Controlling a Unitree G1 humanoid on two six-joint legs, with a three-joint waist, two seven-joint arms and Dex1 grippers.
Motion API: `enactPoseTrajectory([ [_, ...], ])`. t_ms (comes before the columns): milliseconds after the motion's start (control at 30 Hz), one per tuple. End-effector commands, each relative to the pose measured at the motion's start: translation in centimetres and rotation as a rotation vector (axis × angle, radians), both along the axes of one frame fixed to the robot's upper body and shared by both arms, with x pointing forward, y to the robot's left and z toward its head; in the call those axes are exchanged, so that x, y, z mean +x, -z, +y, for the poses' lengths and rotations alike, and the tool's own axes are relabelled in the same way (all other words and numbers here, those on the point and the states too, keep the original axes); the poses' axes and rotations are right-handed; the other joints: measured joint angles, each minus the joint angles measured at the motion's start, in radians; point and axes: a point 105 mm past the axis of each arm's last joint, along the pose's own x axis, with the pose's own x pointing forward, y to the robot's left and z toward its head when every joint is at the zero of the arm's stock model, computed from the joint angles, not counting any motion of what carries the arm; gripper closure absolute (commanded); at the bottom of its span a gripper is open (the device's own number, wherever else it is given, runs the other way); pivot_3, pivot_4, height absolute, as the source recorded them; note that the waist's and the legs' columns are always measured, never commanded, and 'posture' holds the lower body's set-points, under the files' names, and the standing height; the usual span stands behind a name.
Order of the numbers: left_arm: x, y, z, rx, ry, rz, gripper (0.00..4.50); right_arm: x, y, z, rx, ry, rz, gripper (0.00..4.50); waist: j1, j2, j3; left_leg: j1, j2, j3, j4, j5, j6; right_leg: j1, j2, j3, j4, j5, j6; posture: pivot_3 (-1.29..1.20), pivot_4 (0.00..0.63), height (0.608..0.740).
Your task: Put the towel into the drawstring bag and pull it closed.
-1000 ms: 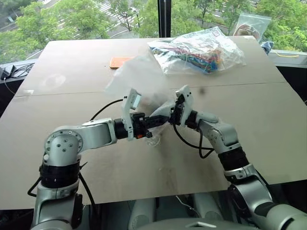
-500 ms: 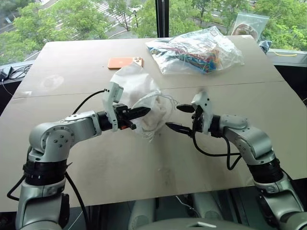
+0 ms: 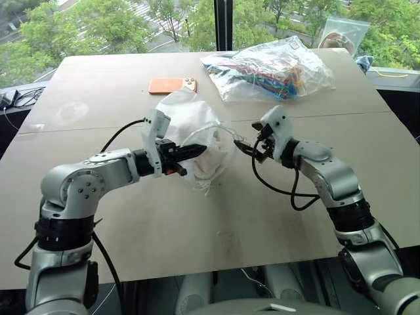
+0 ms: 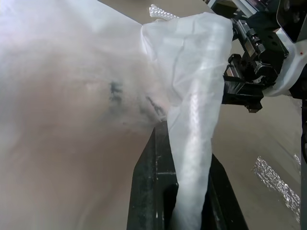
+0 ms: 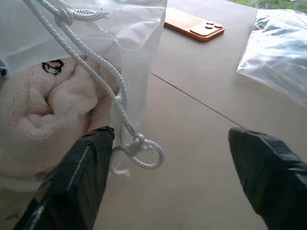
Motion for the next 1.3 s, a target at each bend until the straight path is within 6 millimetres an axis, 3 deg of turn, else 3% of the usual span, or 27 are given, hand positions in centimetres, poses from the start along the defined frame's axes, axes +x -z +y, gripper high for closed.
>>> enactPoseTrajectory([
  [33,-0.4,-1.1,-0.1,0.007,0.018,-0.052,4.50,-0.3,-1.4,0.6,0.020,-0.042,-0.048,2.30,0.000,0.000,0.000,0.000,0.000,0.000,0.000,0.000,0.000,0.000,0.000,0.000,0.000,0.000,0.000,0.00,0.150,0.740],
  [200,-0.6,-0.9,-0.1,0.017,0.028,-0.057,4.50,-0.9,-1.4,1.0,0.033,-0.093,-0.035,4.43,-0.001,0.000,0.000,0.000,0.000,0.000,0.000,0.000,0.000,0.000,0.000,0.000,0.000,0.000,0.000,0.00,0.150,0.740],
  [333,-0.4,-1.1,-0.2,0.015,0.033,-0.088,4.50,-1.1,-1.2,0.4,0.029,-0.091,-0.026,4.43,0.000,0.000,0.000,0.000,0.000,0.000,0.000,0.000,0.000,0.000,0.000,0.000,0.000,0.000,0.000,0.00,0.150,0.740],
  [633,0.1,-1.5,-0.3,0.011,0.058,-0.117,4.50,-3.1,-2.8,-1.4,0.094,-0.096,-0.040,4.43,0.001,0.000,0.000,0.000,0.000,0.000,0.000,0.000,0.000,0.000,0.000,0.000,0.000,0.000,0.000,0.00,0.150,0.740],
  [833,0.1,-4.0,-0.1,-0.086,0.110,-0.172,4.50,-4.7,-5.2,-1.7,0.258,-0.134,-0.014,4.43,-0.001,0.000,0.000,0.000,0.000,0.000,0.000,0.000,0.000,0.000,0.000,0.000,0.000,0.000,0.000,0.00,0.150,0.740],
  [967,-1.3,-5.1,1.4,-0.203,0.152,-0.041,3.23,-4.9,-6.0,-1.5,0.318,-0.138,0.004,4.50,-0.003,0.000,0.000,0.000,0.000,0.000,0.000,0.000,0.000,0.000,0.000,0.000,0.000,0.000,0.000,0.00,0.150,0.740],
  [1067,-3.5,-3.6,3.3,-0.162,0.161,0.048,1.94,-5.0,-5.8,-1.4,0.319,-0.137,0.012,4.50,-0.011,0.000,0.000,0.001,0.000,0.000,0.000,0.000,0.000,0.000,0.000,0.000,0.001,0.000,0.000,0.00,0.150,0.740],
  [1200,-5.8,0.4,5.5,-0.025,0.115,0.132,1.94,-4.9,-5.5,-1.5,0.325,-0.128,0.021,4.50,-0.017,0.001,0.001,0.000,0.000,0.002,-0.002,0.000,0.000,-0.002,0.000,0.002,0.001,-0.001,0.000,0.00,0.150,0.740],
  [1300,-6.1,1.6,6.0,-0.030,0.083,0.136,1.94,-4.7,-5.4,-1.5,0.322,-0.125,0.027,4.50,0.001,0.001,0.001,0.000,0.000,0.002,-0.002,0.000,0.000,-0.003,0.000,0.001,0.001,-0.001,0.000,0.00,0.150,0.740],
])
